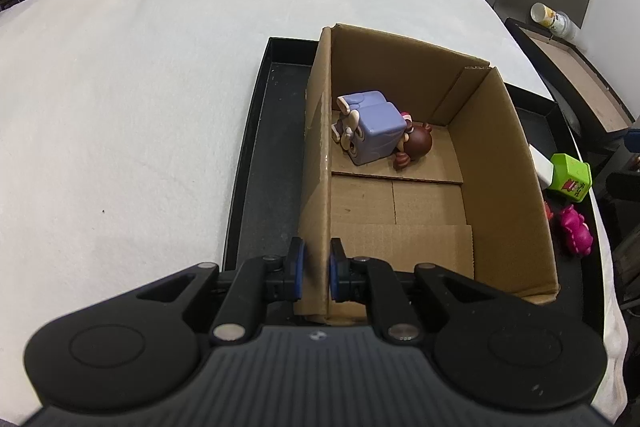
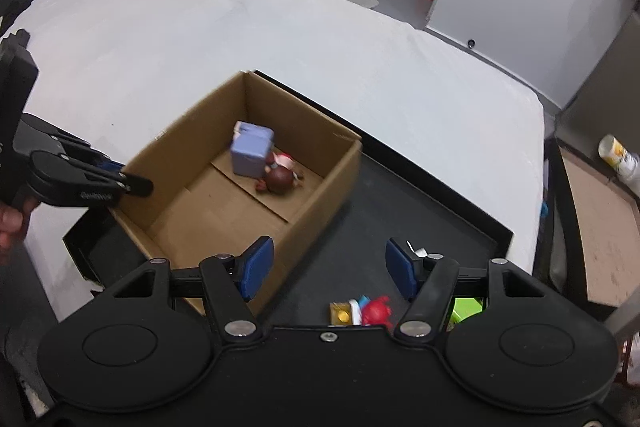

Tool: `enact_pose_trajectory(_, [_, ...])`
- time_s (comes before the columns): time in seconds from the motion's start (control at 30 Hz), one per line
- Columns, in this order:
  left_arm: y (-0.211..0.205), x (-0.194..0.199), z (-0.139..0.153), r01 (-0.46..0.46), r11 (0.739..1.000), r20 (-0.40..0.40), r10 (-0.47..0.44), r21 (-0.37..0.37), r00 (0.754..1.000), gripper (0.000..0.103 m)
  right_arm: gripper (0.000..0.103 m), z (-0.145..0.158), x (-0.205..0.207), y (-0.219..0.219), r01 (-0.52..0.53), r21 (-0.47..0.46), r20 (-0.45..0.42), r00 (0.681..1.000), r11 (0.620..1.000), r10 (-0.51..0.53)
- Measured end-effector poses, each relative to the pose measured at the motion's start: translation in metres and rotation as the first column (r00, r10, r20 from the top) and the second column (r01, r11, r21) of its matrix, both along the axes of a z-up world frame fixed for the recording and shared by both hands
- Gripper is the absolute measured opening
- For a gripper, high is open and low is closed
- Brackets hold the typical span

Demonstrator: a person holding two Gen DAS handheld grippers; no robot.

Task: Organize rigid objects
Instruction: 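Grasp the red figure with yellow charm using the right tool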

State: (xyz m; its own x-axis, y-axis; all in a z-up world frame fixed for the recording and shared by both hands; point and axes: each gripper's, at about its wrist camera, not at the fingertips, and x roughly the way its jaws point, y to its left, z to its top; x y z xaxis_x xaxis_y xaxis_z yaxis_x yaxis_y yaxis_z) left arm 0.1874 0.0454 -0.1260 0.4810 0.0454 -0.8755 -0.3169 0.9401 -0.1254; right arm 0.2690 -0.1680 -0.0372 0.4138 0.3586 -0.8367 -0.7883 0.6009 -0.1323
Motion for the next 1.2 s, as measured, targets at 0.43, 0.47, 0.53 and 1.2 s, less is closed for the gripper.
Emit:
enact_pose_trajectory(0.43, [0.002, 0.001, 0.0, 0.017, 1.0, -0.01, -0.017, -0.012, 1.0, 0.011, 0.062, -0.047, 0.035, -0.029, 0.175, 0.014, -0.065, 0.983, 0.985, -0.173])
enact_pose_trajectory(0.47, [0.002, 0.002, 0.0, 0.017, 1.0, -0.011, -0.017, -0.013, 1.0, 0.011, 0.062, -0.052, 0.035, -0.03, 0.175, 0.004, -0.072, 0.982, 0.985, -0.174])
enact_pose_trajectory(0.53, [0.002, 0.002, 0.0, 0.019, 1.0, -0.013, -0.019, -0.012, 1.0, 0.011, 0.062, -0.064, 0.034, -0.032, 0.172, -0.005, -0.087, 0.981, 0.985, -0.172])
enact_pose_trajectory(1.2, [-0.003, 0.007, 0.0, 0.046, 0.999, -0.033, -0.046, 0.02, 0.998, 0.011, 0.071, -0.113, 0.051, -0.017, 0.127, -0.065, -0.091, 0.987, 0.99, -0.133])
